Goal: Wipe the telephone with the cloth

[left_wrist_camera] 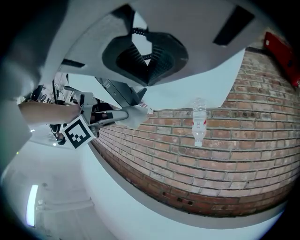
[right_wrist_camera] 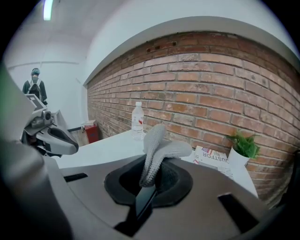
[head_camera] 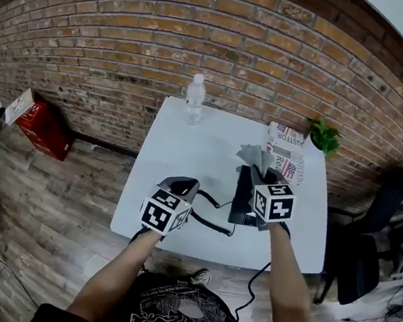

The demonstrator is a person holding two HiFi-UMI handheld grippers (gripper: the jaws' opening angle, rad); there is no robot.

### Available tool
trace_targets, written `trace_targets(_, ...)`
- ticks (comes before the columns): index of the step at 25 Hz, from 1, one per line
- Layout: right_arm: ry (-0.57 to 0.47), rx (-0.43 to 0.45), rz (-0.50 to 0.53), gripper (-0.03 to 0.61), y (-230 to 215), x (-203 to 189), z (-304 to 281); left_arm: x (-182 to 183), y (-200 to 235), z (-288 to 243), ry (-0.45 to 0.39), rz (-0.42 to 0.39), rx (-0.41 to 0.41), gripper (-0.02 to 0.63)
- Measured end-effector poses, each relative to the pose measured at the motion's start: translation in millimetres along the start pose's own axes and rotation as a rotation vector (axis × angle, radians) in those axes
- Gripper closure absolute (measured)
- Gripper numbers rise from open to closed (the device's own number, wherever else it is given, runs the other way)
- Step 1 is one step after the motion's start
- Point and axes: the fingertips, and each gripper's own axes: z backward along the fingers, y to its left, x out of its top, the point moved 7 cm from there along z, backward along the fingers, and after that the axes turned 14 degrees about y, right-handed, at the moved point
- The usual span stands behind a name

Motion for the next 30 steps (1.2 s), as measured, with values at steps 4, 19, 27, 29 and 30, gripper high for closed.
trace_targets(4, 0.020, -0.024, -0.007, 0.568, -15.2, -3.1, -6.3, 0.7, 1.3, -1.9, -0.001, 0.013, 0.016, 0.607)
trace_targets(19, 0.172, 0.147, -0.013, 0.568, -17.5, -8.3, -40.6, -3.4, 7.4, 4.1, 0.013, 0.025, 0.050, 0.607)
trace_targets(27, 0.173, 0.170, 0.010, 0.568, -4.2, -2.0, -43.6, -5.9, 9.5, 8.0, 0.011, 0.025, 0.056, 0.607)
trace_targets(29, 0.173, 0.174, 0.021, 0.568, -0.2, -1.0, -44.1, -6.2, 10.1, 8.6, 0.009, 0.027, 0.057, 0.607)
trace_targets(30, 0.173, 0.175, 0.027, 0.568, 1.8, -0.7, -44.5, -6.4, 10.5, 9.1, 0.007, 0.028, 0.058, 0.607)
